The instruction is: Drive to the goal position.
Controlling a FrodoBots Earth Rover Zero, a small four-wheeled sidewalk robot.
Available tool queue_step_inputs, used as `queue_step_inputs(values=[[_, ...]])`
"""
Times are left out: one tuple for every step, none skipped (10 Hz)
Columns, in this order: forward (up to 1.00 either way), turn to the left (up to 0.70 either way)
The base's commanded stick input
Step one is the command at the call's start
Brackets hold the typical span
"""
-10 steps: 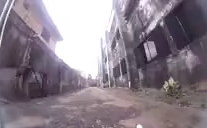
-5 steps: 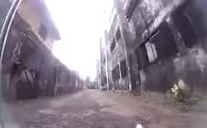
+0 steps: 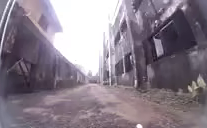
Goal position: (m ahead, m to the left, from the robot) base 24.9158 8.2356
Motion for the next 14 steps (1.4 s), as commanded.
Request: queue_step_inputs(values=[[1.00,0.00],[1.00,0.00],[1.00,0.00],[1.00,0.00],[1.00,0.00],[1.00,0.00],[1.00,0.00],[1.00,0.00],[1.00,0.00],[1.00,0.00],[1.00,0.00],[1.00,0.00],[1.00,0.00],[1.00,0.00]])
